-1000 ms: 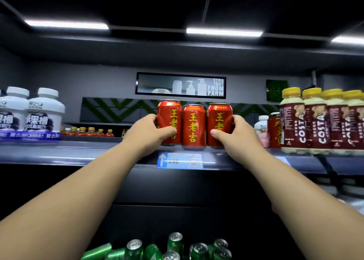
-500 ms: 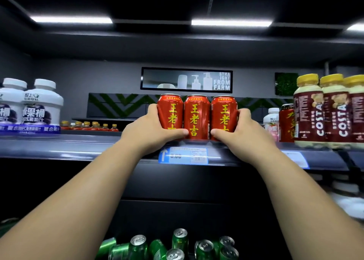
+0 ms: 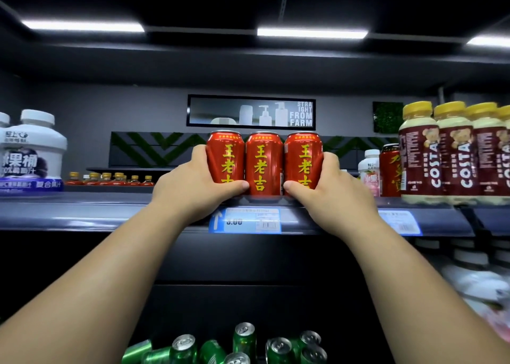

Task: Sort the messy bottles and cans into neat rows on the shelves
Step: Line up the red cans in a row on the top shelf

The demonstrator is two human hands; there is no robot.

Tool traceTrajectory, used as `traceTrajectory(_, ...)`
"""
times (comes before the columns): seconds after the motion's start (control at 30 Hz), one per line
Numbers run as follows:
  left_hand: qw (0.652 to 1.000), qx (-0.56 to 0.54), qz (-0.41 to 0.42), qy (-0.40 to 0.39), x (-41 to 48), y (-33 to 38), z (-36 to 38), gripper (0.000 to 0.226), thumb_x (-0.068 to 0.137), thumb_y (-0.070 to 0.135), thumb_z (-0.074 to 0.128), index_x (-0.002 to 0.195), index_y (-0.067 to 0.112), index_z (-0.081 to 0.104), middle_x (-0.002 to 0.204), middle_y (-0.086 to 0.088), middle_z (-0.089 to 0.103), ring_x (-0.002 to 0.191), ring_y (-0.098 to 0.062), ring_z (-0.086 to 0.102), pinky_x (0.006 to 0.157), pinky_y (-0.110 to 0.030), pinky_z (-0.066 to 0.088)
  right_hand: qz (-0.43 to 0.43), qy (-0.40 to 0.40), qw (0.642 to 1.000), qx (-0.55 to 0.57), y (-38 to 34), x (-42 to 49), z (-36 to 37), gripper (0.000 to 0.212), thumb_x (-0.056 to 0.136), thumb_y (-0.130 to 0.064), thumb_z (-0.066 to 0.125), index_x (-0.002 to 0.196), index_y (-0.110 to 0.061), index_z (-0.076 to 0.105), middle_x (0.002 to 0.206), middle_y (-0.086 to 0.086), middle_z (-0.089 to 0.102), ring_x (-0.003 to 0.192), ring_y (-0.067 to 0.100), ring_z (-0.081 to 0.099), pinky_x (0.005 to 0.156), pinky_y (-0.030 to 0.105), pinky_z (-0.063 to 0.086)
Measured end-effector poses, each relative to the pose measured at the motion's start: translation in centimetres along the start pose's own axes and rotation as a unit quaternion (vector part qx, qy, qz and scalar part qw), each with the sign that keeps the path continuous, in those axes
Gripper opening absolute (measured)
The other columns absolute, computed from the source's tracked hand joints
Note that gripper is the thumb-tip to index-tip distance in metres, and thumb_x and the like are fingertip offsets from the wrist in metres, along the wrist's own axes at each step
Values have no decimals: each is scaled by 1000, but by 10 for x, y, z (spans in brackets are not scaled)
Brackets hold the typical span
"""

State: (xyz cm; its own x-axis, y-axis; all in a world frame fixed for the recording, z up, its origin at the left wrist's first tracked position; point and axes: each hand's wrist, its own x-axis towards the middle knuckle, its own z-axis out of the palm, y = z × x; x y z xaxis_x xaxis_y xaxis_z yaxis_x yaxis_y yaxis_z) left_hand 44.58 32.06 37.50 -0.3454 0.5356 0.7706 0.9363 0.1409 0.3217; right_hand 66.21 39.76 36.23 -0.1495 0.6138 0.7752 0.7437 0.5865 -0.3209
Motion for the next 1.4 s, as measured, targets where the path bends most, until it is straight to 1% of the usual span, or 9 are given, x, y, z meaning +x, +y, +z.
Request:
traceTrajectory(0.13,1000,12,1,10,-1,-1,1,89,69,82,60,132,26,31,120,2,62,102,-25,63,80,-39,47,-1,0,1000,-3,2,1,3,81,84,-73,53,139,-18,28,122,9,64,109,34,61,78,40,39)
traceTrajectory(0.2,1000,14,1,11,-2,-1,2,90,69,82,60,133,26,30,121,1,63,104,-27,63,81,-40,47,-14,8,1000,-6,3,0,4,98,84,-72,54,154,-22,5,132,8,60,115,34,60,83,40,40)
traceTrajectory(0.3,1000,8,6,13,-2,-1,2,91,68,81,60,135,28,29,122,2,63,105,-27,63,83,-41,48,-54,22,998,23,4,-5,2,104,87,-66,56,153,-38,-19,148,2,47,124,32,56,93,42,43)
traceTrajectory(0.37,1000,-14,18,16,-2,-2,1,97,69,78,63,142,31,22,129,3,60,108,-24,62,84,-41,48,-70,16,996,45,5,-6,1,98,89,-61,57,151,-46,-18,147,-1,46,121,29,56,91,42,45)
traceTrajectory(0.47,996,-60,67,26,-7,-3,-1,108,75,65,70,149,47,-8,145,3,47,118,-23,57,87,-41,46,-80,14,995,61,8,-6,0,91,91,-55,57,149,-55,-13,143,-3,49,119,28,57,92,42,47)
traceTrajectory(0.5,994,-67,84,28,-9,-4,-2,107,78,61,70,148,51,-11,147,3,44,120,-23,56,89,-41,46,-83,12,995,61,8,-5,0,89,92,-55,57,148,-56,-12,142,-3,49,119,29,57,92,42,47)
traceTrajectory(0.9,992,-58,105,28,-10,-9,-1,99,84,57,66,147,57,-10,147,2,44,121,-22,54,88,-40,46,-77,7,996,46,11,-4,3,85,94,-56,53,150,-54,-12,141,-2,50,116,30,57,86,40,42)
traceTrajectory(1.03,992,-58,105,32,-9,-10,0,99,84,56,66,148,55,-10,148,3,43,120,-20,54,83,-35,43,-78,6,996,49,10,-5,3,85,93,-55,53,149,-55,-12,143,-2,49,118,30,56,90,41,45)
traceTrajectory(1.4,993,-52,105,33,-9,-9,1,99,85,57,65,149,53,-11,149,2,42,122,-21,53,88,-39,46,-76,13,996,45,10,-6,3,86,94,-54,53,152,-48,-10,141,0,50,116,31,57,87,41,44)
